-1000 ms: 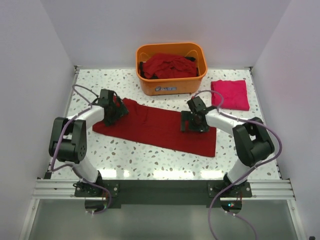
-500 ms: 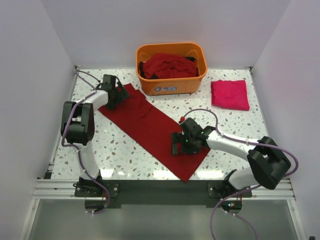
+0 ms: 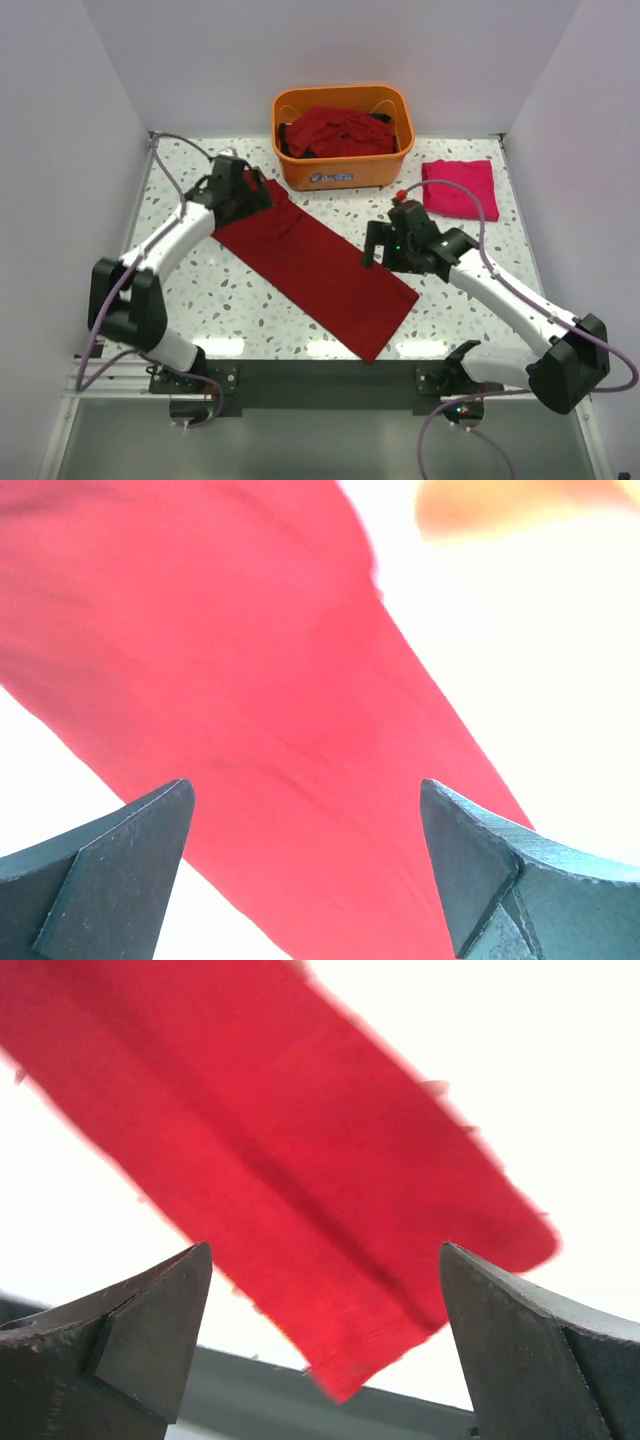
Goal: Fold and stack the t-shirts
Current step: Fold the tshirt
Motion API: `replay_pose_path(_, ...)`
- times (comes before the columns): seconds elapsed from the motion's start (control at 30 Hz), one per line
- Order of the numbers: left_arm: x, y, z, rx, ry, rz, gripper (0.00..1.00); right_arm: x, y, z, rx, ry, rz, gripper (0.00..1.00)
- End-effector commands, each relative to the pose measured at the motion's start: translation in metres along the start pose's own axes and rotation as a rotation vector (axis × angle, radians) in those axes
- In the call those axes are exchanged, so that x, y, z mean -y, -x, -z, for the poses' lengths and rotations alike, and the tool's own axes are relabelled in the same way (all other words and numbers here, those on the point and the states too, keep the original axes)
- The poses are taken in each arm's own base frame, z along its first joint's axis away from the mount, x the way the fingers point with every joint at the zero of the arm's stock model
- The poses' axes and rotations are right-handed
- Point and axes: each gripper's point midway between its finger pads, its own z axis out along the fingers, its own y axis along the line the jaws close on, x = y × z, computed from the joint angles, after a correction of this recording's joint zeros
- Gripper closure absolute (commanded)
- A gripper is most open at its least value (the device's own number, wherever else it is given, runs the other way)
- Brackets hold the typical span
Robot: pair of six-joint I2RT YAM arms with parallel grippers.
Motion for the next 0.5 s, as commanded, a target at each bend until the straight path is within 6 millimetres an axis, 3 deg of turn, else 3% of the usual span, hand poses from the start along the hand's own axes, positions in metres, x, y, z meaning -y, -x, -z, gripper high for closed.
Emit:
replay_pose_path(0.0, 0.048, -0.048, 0.069, 0.023, -0.152, -0.154, 0.00, 0.064, -0.007, 0.006, -0.037, -0.153, -0.079, 0.01)
replay_pose_path(0.03, 0.061, -0.086, 0.079, -0.018, -0.194, -0.214, 0.00, 0.073, -0.006, 0.005, -0.031, -0.166, -0.094, 0.01)
replay_pose_path(0.1, 0.082, -0.116, 0.098, -0.029, -0.290, -0.271, 0.00, 0.098, -0.011, 0.002, -0.051, -0.190, -0.136, 0.01)
replay_pose_path(0.13, 0.093, -0.153, 0.106, -0.100, -0.367, -0.343, 0.00, 0.103, -0.011, -0.001, -0.048, -0.183, -0.153, 0.01)
replay_pose_path(0.17, 0.103, -0.171, 0.112, -0.133, -0.429, -0.380, 0.00, 0.118, -0.016, -0.005, -0.067, -0.192, -0.196, 0.01)
replay_pose_path(0.2, 0.119, -0.187, 0.120, -0.156, -0.511, -0.392, 0.00, 0.115, -0.021, -0.008, -0.098, -0.142, -0.206, 0.01)
replay_pose_path(0.23, 0.129, -0.219, 0.133, -0.198, -0.580, -0.453, 0.00, 0.120, -0.020, -0.014, -0.104, -0.119, -0.241, 0.02)
replay_pose_path(0.3, 0.149, -0.252, 0.146, -0.249, -0.667, -0.510, 0.00, 0.115, -0.033, -0.022, -0.157, -0.050, -0.265, 0.04)
replay_pose_path(0.33, 0.162, -0.275, 0.164, -0.272, -0.721, -0.563, 0.00, 0.116, -0.033, -0.026, -0.156, -0.036, -0.277, 0.05)
replay_pose_path(0.4, 0.166, -0.310, 0.158, -0.315, -0.687, -0.650, 0.00, 0.118, -0.042, -0.031, -0.175, -0.026, -0.287, 0.07)
replay_pose_path(0.43, 0.183, -0.327, 0.176, -0.327, -0.735, -0.706, 0.00, 0.119, -0.043, -0.033, -0.176, -0.022, -0.291, 0.08)
replay_pose_path(0.47, 0.186, -0.341, 0.178, -0.348, -0.732, -0.753, 0.00, 0.121, -0.048, -0.034, -0.186, -0.023, -0.298, 0.09)
